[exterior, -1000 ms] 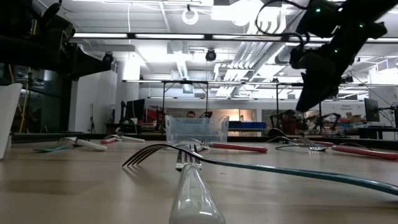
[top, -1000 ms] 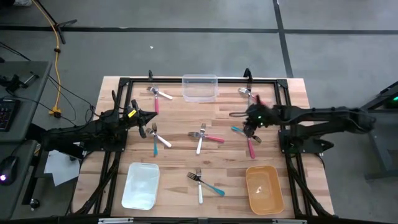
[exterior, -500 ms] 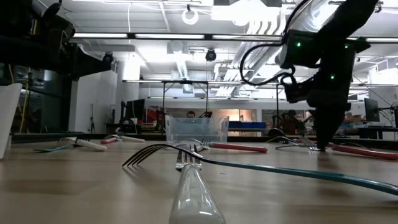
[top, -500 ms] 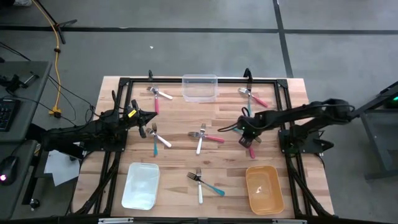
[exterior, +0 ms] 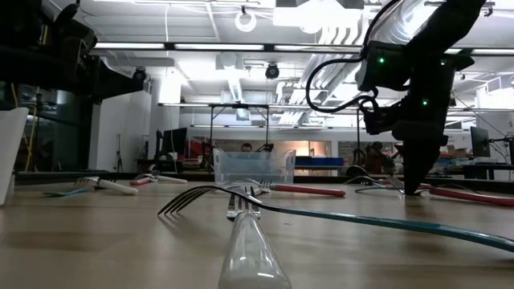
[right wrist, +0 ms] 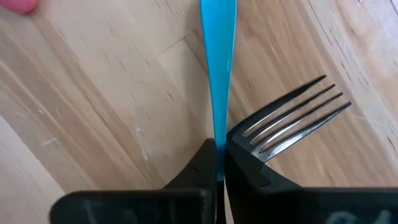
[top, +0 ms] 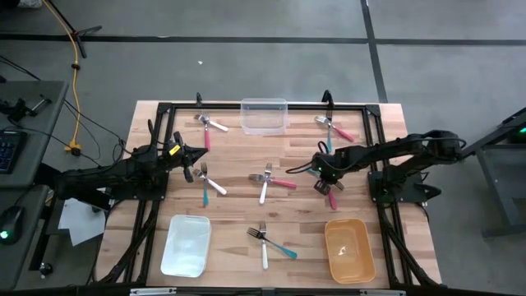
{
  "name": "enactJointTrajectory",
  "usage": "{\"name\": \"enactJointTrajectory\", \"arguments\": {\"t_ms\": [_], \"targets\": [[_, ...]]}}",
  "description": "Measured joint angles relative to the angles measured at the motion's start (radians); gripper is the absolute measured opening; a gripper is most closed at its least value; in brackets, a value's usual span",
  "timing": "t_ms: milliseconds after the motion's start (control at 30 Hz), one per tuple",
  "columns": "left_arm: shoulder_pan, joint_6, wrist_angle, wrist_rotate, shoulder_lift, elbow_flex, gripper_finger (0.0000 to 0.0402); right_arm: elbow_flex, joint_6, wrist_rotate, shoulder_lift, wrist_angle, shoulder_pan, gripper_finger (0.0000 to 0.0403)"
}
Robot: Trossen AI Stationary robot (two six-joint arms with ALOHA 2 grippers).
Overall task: Sort silverware by color (type)
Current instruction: Put the blue fork into the transparent bin
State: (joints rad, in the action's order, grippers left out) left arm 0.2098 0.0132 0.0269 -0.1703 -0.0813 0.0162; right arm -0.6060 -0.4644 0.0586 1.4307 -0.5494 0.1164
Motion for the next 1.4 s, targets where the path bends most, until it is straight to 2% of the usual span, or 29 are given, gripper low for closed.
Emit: {"name": "enactJointTrajectory", "arguments": {"t_ms": [133, 267, 467, 600, 767, 900, 1100, 1300, 1400], "targets": [[0.000, 0.022, 0.000, 0.000, 0.000, 0.000, 0.0000, 0.000, 0.020, -0.014, -0.004, 0.000, 0.015, 0.0024], [0.000, 0.024, 0.000, 0.000, 0.000, 0.000, 0.0000, -0.016, 0.061, -0.008, -0.015, -0.023, 0.023, 0.0012], [0.000, 0.051, 0.002, -0.020, 0.000, 0.000, 0.0000, -0.122, 0.094, 0.013, -0.035, -0.130, 0.037, 0.0013], [0.000, 0.071, 0.026, -0.025, 0.000, 0.000, 0.0000, -0.223, 0.045, 0.016, -0.036, -0.230, 0.032, 0.0014], [0.000, 0.158, 0.130, -0.027, 0.000, 0.000, 0.0000, -0.361, -0.109, 0.015, -0.036, -0.368, -0.034, 0.0012], [0.000, 0.173, 0.159, -0.025, 0.000, 0.000, 0.0000, -0.445, -0.294, -0.003, -0.036, -0.444, -0.165, 0.0012], [0.000, 0.148, 0.117, -0.024, 0.000, 0.000, 0.0000, -0.532, -0.665, -0.003, -0.036, -0.469, -0.461, 0.0012], [0.000, 0.069, 0.023, -0.023, 0.000, 0.000, 0.0000, -0.541, -1.154, 0.002, -0.022, -0.435, -0.747, 0.0012], [-0.001, 0.026, 0.000, -0.009, -0.006, 0.000, 0.0000, -0.541, -1.273, 0.023, 0.012, -0.416, -0.843, 0.0012]]}}
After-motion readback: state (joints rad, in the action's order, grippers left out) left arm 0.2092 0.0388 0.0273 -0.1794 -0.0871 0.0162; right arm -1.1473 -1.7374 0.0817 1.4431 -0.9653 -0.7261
